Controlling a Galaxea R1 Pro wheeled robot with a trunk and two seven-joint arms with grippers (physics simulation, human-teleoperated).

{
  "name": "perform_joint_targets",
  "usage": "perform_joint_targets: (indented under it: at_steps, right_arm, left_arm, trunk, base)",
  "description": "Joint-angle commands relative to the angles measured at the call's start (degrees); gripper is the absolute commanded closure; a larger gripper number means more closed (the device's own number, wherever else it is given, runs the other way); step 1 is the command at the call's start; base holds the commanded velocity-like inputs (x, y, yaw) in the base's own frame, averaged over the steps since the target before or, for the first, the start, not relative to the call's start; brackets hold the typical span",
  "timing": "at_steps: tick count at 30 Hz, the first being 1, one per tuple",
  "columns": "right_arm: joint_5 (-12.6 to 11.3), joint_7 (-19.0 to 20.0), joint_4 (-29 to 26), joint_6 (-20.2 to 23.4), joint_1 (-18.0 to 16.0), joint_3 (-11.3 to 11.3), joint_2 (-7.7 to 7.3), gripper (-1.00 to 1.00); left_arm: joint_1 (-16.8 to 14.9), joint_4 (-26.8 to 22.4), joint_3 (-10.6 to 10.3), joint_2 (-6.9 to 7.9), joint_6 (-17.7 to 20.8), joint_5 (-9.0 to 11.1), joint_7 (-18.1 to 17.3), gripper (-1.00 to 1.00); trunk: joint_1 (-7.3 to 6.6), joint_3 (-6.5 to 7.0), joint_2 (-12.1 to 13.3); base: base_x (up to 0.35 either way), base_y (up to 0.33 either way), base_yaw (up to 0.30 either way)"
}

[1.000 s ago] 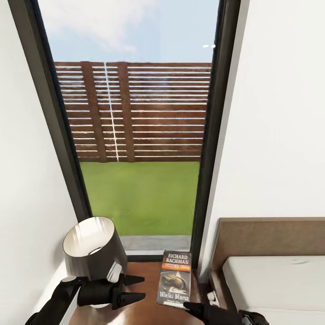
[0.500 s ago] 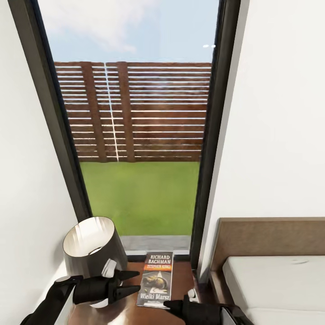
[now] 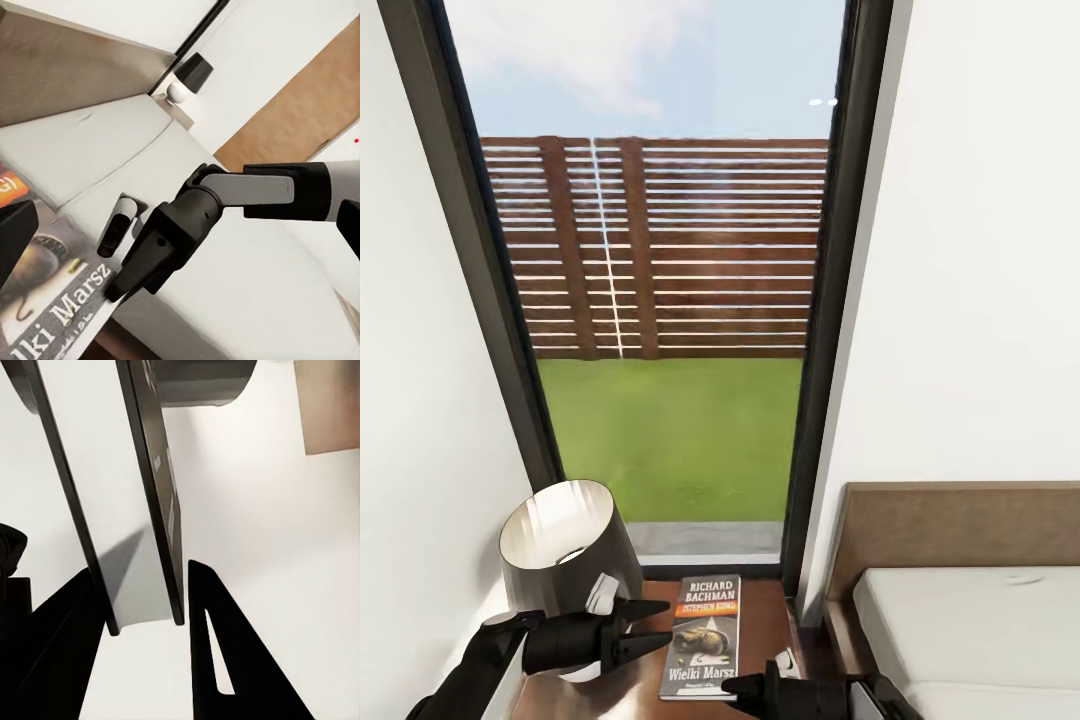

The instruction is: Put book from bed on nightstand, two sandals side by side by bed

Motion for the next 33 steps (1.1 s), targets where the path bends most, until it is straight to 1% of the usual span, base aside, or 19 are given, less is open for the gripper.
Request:
perform_joint_targets:
  at_steps: [1,4,7,8,10,14,19,22,24,26,28,29,31,33]
  right_arm:
    - [-0.18,0.06,-0.04,0.47,-0.06,0.08,-0.02,1.00]
    - [-0.19,0.06,-0.09,2.07,-0.10,-0.09,-0.11,1.00]
    - [-0.19,0.06,-0.28,3.13,-0.11,-0.91,-0.22,1.00]
    - [-0.19,0.06,-0.41,3.38,-0.12,-1.57,-0.25,1.00]
    - [-0.19,0.06,-0.52,3.51,-0.11,-2.03,-0.27,1.00]
    - [-0.19,0.04,-1.05,3.51,-0.12,-2.50,-0.23,1.00]
    - [-0.13,-0.12,-5.16,3.11,-0.13,-2.64,-0.20,1.00]
    - [-0.16,-0.12,-5.92,3.05,-0.13,-3.11,-0.19,1.00]
    - [-0.18,-0.12,-5.94,3.05,-0.13,-5.58,-0.12,1.00]
    - [-0.19,-0.12,-5.82,3.08,-0.13,-7.28,-0.12,1.00]
    - [-0.16,-0.15,-5.53,3.18,-0.13,-10.86,-0.08,1.00]
    - [-0.15,-0.16,-5.48,3.22,-0.13,-11.65,-0.09,1.00]
    - [-0.12,-0.77,-4.33,3.33,-0.13,-14.38,-0.10,1.00]
    - [-0.11,-1.66,-3.03,3.37,-0.13,-15.13,-0.08,1.00]
  left_arm:
    - [-0.04,-0.02,0.00,0.01,0.60,0.08,-0.17,-1.00]
    - [-0.04,-0.01,0.00,0.01,0.60,0.11,-0.17,-1.00]
    - [-0.04,-0.01,0.00,0.01,0.60,0.11,-0.17,-1.00]
    - [-0.04,-0.01,0.00,0.01,0.60,0.11,-0.17,-1.00]
    - [-0.04,-0.01,0.00,0.01,0.60,0.10,-0.17,-1.00]
    - [-0.04,-0.01,0.00,0.01,0.60,0.06,-0.15,-1.00]
    - [-0.04,-0.01,-0.05,0.01,0.60,0.04,-0.10,-1.00]
    - [-0.04,-0.01,-0.08,-0.01,0.60,0.04,-0.09,-1.00]
    - [-0.04,-0.01,-0.09,-0.05,0.60,0.04,-0.08,-1.00]
    - [-0.04,-0.01,-0.09,-0.06,0.60,0.04,-0.08,-1.00]
    - [-0.04,-0.01,-0.09,-0.07,0.60,0.04,-0.08,-1.00]
    - [-0.04,-0.01,-0.09,-0.07,0.60,0.04,-0.08,-1.00]
    - [-0.02,-0.01,-0.09,-0.08,0.60,0.04,-0.08,-1.00]
    - [-0.03,-0.01,-0.09,-0.08,0.60,0.04,-0.08,-1.00]
  trunk:
    - [0.01,-0.08,-0.06]
    - [0.01,-0.08,-0.06]
    - [0.01,-0.08,-0.06]
    - [0.23,-0.26,-0.46]
    - [0.67,-0.62,-1.27]
    - [1.55,-1.34,-2.87]
    - [2.65,-2.24,-4.88]
    - [3.30,-2.78,-6.08]
    - [3.74,-3.14,-6.88]
    - [4.18,-3.50,-7.68]
    - [4.62,-3.85,-8.49]
    - [4.84,-4.03,-8.89]
    - [5.28,-4.39,-9.69]
    - [5.72,-4.75,-10.49]
  base:
    - [0.000,0.000,0.000]
    - [0.000,0.000,0.000]
    - [0.000,0.000,0.000]
    - [0.000,0.000,0.000]
    - [0.000,0.000,0.000]
    - [0.000,0.000,0.000]
    - [0.000,0.000,0.000]
    - [0.000,0.000,0.000]
    - [0.000,0.000,0.000]
    - [0.000,0.000,0.000]
    - [0.000,0.000,0.000]
    - [0.000,0.000,0.000]
    - [0.000,0.000,0.000]
    - [0.000,0.000,0.000]
